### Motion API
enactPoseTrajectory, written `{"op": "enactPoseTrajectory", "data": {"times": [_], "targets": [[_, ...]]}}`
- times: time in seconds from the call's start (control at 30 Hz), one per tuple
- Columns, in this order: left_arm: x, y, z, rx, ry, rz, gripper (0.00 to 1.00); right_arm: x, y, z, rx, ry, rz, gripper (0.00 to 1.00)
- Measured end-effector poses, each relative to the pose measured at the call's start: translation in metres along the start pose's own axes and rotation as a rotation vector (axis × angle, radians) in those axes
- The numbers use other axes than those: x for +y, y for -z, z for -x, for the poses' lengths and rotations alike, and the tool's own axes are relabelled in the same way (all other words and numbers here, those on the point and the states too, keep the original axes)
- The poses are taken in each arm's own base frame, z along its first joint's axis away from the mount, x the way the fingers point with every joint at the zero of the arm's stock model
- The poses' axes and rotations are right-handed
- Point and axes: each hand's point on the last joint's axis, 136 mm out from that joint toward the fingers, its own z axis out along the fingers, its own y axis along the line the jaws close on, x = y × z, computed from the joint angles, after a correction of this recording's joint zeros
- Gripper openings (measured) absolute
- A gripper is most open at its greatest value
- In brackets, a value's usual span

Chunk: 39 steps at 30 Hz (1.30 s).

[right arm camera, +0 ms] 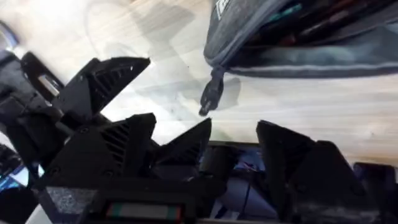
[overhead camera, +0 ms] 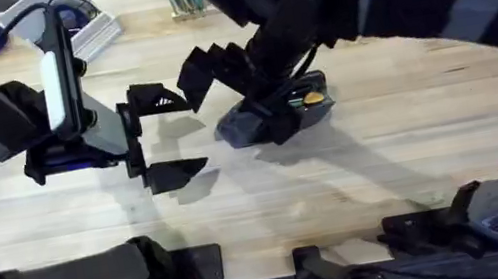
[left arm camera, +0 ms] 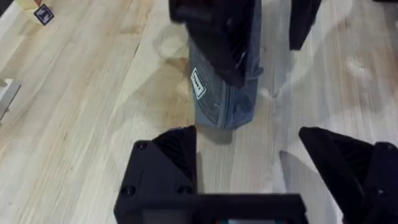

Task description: Unzip the bag, pick up the pens from the table one at a time and place them inside, then zip the bag closed.

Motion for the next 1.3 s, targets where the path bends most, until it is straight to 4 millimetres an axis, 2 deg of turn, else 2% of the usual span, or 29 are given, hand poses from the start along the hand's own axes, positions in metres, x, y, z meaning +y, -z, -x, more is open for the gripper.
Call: {"op": "enactPoseTrajectory", "data": {"times": [0.2, 0.57, 0.87, 1.3], "targets": [[0.0, 0.0, 0.0, 0.0, 0.0, 0.0, 0.995, -0.001, -0.01, 0.003, 0.002, -0.02, -0.016, 0.997], [0.0, 0.0, 0.0, 0.0, 0.0, 0.0, 0.995, 0.001, -0.01, 0.005, 0.008, -0.044, -0.01, 0.997], [0.0, 0.0, 0.0, 0.0, 0.0, 0.0, 0.995, -0.006, -0.03, 0.006, 0.043, -0.076, -0.06, 0.996], [0.0, 0.0, 0.0, 0.0, 0.0, 0.0, 0.996, -0.006, -0.028, 0.013, 0.03, -0.101, -0.056, 0.996]]}}
